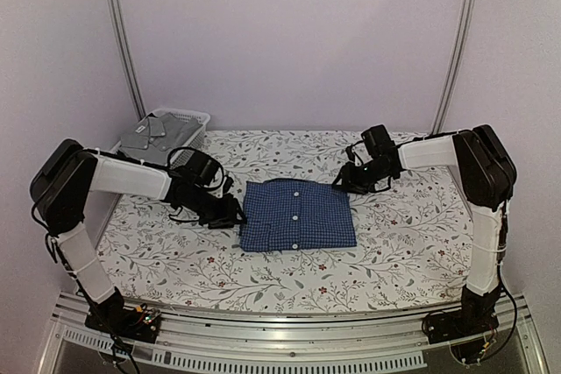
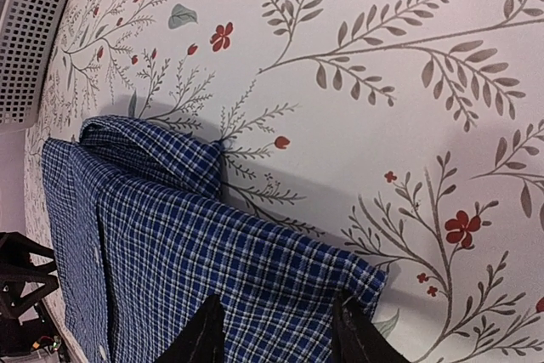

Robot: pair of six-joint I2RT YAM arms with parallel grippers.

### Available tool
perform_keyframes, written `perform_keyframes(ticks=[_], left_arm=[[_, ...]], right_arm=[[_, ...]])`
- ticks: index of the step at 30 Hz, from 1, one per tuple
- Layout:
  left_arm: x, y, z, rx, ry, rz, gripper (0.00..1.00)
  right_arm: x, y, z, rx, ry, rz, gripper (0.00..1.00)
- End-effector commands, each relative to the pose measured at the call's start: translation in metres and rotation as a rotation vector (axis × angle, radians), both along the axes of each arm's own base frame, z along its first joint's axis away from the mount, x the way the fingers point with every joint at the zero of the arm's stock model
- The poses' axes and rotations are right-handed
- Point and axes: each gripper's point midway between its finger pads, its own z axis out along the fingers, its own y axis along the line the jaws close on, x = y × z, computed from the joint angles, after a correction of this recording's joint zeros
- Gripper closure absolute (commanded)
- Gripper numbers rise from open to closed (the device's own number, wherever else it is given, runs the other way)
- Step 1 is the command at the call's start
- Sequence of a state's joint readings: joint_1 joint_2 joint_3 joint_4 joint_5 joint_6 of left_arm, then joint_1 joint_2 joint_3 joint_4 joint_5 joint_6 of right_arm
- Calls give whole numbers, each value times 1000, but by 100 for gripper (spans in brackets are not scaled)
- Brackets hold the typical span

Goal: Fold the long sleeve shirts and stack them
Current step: Smooth out the square-folded shirt at the center of the board, then pick up the square-folded shirt from the center of the board.

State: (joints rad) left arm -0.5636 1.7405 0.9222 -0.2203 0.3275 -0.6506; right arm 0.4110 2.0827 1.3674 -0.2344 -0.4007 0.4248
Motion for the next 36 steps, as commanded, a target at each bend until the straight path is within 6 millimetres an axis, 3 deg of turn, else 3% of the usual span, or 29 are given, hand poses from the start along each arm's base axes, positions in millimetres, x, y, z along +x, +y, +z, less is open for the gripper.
perform_keyframes(ticks=[1, 16, 21, 26, 32, 36], left_arm=[[23, -10, 2, -18, -49, -27, 53], [14, -20, -26, 19, 51, -54, 55], [6, -31, -36, 26, 82, -71, 60], [4, -38, -37, 13, 90, -72, 72], [9, -41, -28, -12, 68, -74, 99], [14, -33, -15, -22, 44, -73, 100]], right_arm=[[1, -7, 26, -17, -46, -3, 58], [-20, -15, 60, -17, -105, -10, 31], [-26, -15, 66, -37, -118, -15, 28], [-31, -12, 68, -64, -125, -20, 26], [-40, -4, 64, -82, -125, 0, 24], [-47, -1, 56, -90, -106, 10, 25]])
